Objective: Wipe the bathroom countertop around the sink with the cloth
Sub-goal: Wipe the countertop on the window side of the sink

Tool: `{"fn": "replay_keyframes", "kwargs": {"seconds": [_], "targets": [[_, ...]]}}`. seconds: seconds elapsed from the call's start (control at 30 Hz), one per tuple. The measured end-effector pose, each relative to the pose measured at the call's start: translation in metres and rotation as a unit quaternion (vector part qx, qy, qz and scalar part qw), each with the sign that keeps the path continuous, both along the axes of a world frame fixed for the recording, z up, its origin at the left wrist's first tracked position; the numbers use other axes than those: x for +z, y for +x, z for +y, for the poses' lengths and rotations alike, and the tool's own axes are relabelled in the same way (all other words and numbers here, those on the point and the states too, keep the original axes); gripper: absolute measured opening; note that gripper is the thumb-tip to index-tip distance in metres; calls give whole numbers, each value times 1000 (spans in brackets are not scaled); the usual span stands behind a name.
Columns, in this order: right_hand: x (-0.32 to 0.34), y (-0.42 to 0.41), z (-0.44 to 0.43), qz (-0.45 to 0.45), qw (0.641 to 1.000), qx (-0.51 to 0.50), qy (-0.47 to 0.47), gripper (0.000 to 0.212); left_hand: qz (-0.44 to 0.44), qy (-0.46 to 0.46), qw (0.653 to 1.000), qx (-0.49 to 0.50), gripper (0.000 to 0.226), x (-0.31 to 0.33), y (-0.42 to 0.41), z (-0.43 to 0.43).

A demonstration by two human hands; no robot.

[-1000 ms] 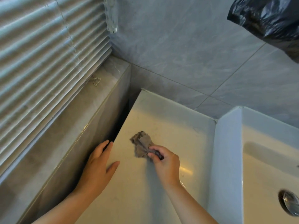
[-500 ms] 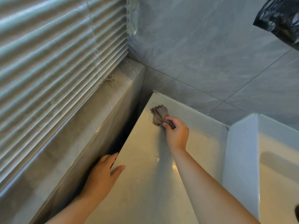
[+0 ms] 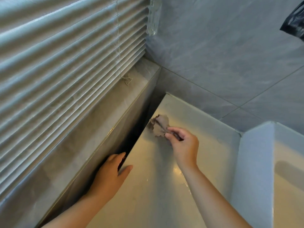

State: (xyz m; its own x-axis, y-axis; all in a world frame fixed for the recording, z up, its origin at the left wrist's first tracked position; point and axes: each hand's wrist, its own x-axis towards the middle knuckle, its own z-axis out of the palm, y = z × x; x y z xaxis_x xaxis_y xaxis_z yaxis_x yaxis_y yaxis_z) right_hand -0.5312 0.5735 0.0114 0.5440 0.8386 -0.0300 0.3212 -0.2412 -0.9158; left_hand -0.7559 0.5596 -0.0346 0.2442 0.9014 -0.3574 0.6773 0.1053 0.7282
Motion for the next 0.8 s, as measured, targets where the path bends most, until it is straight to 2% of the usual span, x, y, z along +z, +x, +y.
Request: {"fn": "replay_keyframes", "kwargs": {"seconds": [0.17, 0.33, 0.43, 0.57, 0.8], "targets": [[-3, 13, 58, -70, 997, 13, -11, 19, 17, -6, 1000, 6, 55, 0, -7, -10], [-30, -1, 80, -82, 996, -4, -38, 20, 24, -9, 1000, -10, 52, -2, -18, -13], [-36, -18, 65, -98, 994, 34, -30, 21, 23, -10, 1000, -8, 49, -2, -25, -18], [-36, -42, 32, -74, 992, 99, -29, 22, 6, -20, 1000, 12, 46, 1, -34, -26], [-32, -73, -19, -38, 987, 146, -55, 22, 26, -17, 999, -29, 41, 10, -43, -42]]}}
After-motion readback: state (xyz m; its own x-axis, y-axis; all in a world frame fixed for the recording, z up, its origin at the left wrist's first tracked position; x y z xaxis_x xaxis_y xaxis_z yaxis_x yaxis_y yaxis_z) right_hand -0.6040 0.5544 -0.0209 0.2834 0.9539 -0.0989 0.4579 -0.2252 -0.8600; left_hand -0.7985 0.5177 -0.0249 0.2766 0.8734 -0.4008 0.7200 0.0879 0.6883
